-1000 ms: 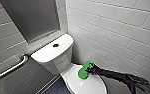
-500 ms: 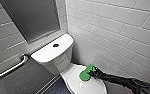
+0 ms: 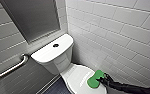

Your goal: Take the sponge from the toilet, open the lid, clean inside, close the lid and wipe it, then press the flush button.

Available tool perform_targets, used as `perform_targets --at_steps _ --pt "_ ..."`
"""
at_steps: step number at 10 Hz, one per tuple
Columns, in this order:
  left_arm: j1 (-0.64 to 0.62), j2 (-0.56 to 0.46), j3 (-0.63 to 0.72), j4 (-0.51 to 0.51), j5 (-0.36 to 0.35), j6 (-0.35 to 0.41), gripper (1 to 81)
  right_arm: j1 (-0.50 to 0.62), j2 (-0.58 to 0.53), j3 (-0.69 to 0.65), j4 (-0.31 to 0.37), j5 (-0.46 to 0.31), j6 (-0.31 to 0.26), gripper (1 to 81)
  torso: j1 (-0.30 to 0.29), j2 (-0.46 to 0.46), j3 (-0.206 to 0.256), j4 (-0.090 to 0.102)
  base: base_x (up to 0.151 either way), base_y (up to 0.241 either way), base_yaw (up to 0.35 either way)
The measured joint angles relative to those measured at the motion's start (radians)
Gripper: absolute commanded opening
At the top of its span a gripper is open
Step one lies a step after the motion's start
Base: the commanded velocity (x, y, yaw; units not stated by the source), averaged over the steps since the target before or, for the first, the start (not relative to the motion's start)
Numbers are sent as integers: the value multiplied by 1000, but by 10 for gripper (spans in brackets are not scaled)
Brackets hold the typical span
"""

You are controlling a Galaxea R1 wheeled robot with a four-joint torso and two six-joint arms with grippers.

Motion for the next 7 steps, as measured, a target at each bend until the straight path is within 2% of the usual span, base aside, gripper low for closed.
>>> perform_targets --at_steps 3,7 --pt "0 -12 4 0 -1 0 811 -112 -144 154 1 113 18 10 0 0 0 0 0 0 0" --pt "-1 -12 15 0 -2 0 811 -240 -305 335 0 181 22 10 0 0 0 0 0 0 0"
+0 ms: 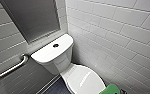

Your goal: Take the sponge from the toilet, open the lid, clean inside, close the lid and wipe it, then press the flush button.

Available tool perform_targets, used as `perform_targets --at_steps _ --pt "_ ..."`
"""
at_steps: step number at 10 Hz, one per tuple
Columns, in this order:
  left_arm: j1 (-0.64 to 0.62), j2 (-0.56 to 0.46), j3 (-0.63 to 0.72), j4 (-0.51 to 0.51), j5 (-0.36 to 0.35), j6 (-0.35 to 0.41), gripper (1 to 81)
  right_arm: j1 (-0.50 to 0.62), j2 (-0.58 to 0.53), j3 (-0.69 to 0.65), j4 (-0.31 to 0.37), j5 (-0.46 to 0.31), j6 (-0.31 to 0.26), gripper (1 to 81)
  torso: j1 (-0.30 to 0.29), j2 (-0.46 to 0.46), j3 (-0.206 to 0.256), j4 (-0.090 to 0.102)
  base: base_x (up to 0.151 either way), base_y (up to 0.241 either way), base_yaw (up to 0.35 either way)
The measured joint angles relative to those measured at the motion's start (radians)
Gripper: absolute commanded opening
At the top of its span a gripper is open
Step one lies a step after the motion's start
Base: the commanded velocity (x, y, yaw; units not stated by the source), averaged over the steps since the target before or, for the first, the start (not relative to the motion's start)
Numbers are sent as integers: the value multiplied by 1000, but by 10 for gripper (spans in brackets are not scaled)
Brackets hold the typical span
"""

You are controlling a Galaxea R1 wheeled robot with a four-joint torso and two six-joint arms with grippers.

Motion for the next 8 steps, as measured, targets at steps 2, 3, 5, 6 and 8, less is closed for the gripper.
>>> perform_targets --at_steps 2,3,5,6,8 --pt "-2 0 3 0 0 1 811 -70 -84 123 -4 14 0 10 0 0 0 0 0 0 0" --pt "-4 0 4 0 0 0 811 -89 -126 186 -10 24 0 10 0 0 0 0 0 0 0" --pt "-5 0 5 0 -9 1 811 -89 -189 316 -34 38 -3 10 0 0 0 0 0 0 0" --pt "-5 0 5 0 -22 3 811 -78 -204 359 -47 31 -3 10 0 0 0 0 0 0 0" --pt "-5 -5 7 0 -27 3 811 33 -186 395 -74 -3 -5 10 0 0 0 0 0 0 0"
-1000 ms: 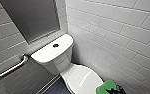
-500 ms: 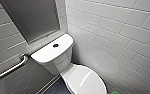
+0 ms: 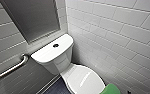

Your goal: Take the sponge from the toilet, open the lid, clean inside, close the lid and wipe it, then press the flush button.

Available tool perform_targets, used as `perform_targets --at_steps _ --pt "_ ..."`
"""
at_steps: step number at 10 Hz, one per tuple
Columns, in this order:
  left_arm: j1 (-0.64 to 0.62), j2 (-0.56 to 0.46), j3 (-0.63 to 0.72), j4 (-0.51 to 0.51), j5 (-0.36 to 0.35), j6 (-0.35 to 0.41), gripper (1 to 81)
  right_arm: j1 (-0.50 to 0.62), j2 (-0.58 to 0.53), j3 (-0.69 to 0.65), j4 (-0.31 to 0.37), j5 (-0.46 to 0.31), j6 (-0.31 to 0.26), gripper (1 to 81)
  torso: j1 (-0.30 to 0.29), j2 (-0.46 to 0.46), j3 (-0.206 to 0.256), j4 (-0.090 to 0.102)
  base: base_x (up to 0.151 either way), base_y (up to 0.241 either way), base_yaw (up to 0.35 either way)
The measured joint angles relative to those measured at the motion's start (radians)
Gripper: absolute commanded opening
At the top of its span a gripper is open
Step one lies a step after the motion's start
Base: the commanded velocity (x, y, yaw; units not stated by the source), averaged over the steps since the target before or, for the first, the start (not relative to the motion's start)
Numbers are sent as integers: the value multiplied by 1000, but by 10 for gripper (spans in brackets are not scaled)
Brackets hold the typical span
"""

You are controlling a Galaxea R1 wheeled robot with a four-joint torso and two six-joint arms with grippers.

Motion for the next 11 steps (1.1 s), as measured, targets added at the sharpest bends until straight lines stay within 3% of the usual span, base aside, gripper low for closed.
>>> perform_targets --at_steps 3,5,11 --pt "-3 0 0 0 0 0 811 164 106 -7 -18 -73 -1 10 0 0 0 0 0 0 0" --pt "-12 0 0 0 0 -1 811 217 227 -86 -24 -140 2 10 0 0 0 0 0 0 0" --pt "-11 0 0 0 0 -1 811 325 613 -571 -48 -305 5 10 0 0 0 0 0 0 0"
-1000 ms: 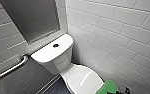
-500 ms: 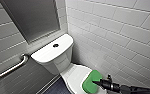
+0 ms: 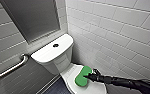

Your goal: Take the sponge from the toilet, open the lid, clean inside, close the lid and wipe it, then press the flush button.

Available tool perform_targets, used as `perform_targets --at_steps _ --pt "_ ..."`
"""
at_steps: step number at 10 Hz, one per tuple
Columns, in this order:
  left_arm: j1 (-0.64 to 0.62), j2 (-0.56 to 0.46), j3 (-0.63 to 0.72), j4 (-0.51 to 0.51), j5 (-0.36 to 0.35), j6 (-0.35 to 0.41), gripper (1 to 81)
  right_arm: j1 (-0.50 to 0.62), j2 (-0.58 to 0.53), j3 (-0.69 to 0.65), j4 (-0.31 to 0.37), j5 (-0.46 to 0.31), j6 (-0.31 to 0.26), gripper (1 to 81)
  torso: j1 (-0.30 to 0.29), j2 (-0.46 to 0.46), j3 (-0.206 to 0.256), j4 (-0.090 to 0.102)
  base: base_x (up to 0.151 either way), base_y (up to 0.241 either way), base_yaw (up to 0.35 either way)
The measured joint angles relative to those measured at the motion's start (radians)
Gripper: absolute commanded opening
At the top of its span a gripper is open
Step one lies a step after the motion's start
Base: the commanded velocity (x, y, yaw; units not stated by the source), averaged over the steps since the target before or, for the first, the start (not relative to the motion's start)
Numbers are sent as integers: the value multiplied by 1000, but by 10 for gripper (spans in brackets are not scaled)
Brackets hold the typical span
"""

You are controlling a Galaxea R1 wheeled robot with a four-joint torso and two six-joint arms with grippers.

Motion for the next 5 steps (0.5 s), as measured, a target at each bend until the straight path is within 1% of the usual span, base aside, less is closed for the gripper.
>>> perform_targets --at_steps 2,5 --pt "0 0 0 0 0 0 811 1 105 -128 -3 -37 0 10 0 0 0 0 0 0 0" --pt "0 -3 0 -1 0 -1 811 1 238 -400 -6 -53 0 10 0 0 0 0 0 0 0"
